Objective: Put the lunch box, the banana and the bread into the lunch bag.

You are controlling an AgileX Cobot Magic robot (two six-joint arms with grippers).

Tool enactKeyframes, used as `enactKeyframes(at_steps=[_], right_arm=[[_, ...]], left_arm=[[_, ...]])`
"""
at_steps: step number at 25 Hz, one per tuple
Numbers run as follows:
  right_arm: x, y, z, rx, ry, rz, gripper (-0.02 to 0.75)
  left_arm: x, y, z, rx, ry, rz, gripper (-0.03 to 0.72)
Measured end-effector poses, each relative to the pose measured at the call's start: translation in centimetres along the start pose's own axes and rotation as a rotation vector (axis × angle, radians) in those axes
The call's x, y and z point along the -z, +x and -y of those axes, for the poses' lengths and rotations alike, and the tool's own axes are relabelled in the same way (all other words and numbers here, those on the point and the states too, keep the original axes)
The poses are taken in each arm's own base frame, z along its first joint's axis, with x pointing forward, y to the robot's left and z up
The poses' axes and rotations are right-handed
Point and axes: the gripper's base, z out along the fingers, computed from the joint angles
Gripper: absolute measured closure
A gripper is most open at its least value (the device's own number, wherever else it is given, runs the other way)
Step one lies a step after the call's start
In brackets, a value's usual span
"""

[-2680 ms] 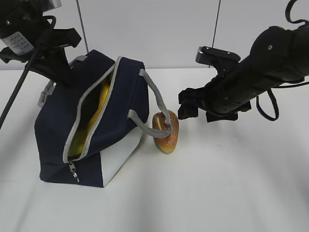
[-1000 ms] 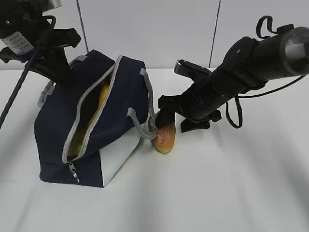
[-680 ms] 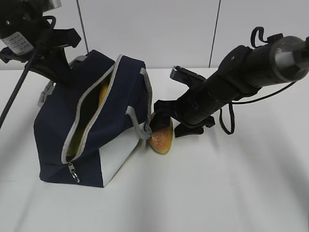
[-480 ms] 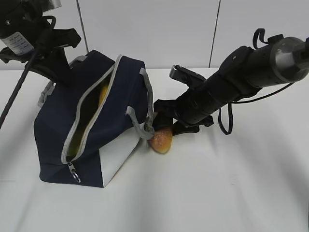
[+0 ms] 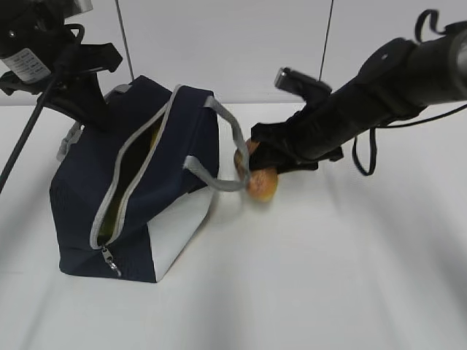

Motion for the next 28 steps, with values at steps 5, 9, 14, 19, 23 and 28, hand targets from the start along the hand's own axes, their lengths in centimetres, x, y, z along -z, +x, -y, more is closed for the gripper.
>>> enactKeyframes(at_steps=[5,9,14,19,23,28], right_arm=[[5.8,-2.4,1.2,0.011,0.063,0.168,0.407],[9.5,-3.5,0.7,0.035,0.085,0.269,0.407],[12.8,-3.8,-1.5,0.043,0.030,0.335,0.407],[13.3,-3.1,-4.4,-0.020,-0.208,0.271,0.407],[12.7,-2.7,-7.7,-0.040,-0.385,0.248,0.407],[11.2,-1.8,-11.7,-0.011,-0.467,0.213,0.407]], left_arm=[[0.0,0.0,0.0,0.000,-0.001,0.000,0.688],[0.0,0.0,0.0,0.000,-0.001,-0.001,0.688],[0.0,0.0,0.0,0.000,-0.001,-0.001,0.688],[0.0,0.0,0.0,0.000,-0.001,-0.001,0.688],[0.0,0.0,0.0,0.000,-0.001,-0.001,0.688],[0.0,0.0,0.0,0.000,-0.001,-0.001,0.688]])
